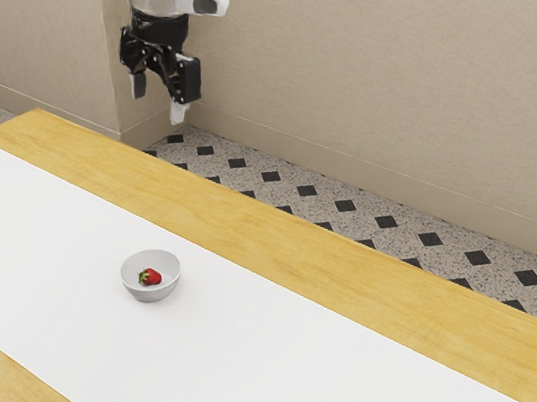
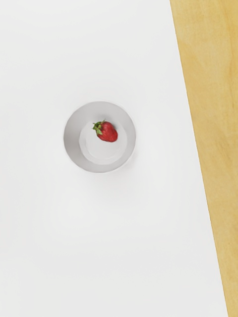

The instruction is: Take strawberry from the bowl

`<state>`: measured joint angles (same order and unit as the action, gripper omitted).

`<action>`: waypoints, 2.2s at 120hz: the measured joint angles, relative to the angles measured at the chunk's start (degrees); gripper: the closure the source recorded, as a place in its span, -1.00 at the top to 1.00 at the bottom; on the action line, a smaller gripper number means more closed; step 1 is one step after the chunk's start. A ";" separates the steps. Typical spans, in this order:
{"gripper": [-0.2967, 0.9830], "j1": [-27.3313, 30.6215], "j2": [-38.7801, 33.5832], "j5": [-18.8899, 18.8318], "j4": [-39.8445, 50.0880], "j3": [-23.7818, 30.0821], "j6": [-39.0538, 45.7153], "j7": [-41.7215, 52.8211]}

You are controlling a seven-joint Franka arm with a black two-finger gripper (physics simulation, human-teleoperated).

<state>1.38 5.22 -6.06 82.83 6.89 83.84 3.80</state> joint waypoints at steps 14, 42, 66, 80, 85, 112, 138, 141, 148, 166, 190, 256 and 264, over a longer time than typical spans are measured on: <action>0.54 2.10 6.41 0.31 3.57 -2.44 8.47 -1.54; 0.54 1.67 15.19 0.88 4.38 -2.92 19.76 -3.70; 0.54 1.46 24.49 1.08 4.43 -5.40 28.56 -4.33; 0.54 2.54 25.63 2.06 9.32 -5.78 33.81 -4.52; 0.54 3.13 24.78 2.49 12.54 -5.62 35.97 -4.58; 0.44 3.61 15.89 4.09 28.45 -5.32 46.34 -4.89; 0.31 3.09 10.24 4.60 34.94 -5.07 51.42 -5.15; 0.29 3.06 9.46 4.63 35.91 -5.03 51.85 -5.18; 0.25 3.24 8.18 4.73 37.80 -4.94 52.77 -5.26; 0.20 3.93 7.54 4.86 39.96 -4.88 54.26 -5.44; 0.15 4.07 9.21 4.82 41.00 -4.86 55.95 -5.61; 0.14 4.32 13.38 4.07 39.76 -5.04 58.14 -5.55; 0.20 4.27 13.81 3.92 39.72 -5.04 58.28 -5.42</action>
<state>5.65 19.03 -2.14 122.54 1.85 142.13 -1.62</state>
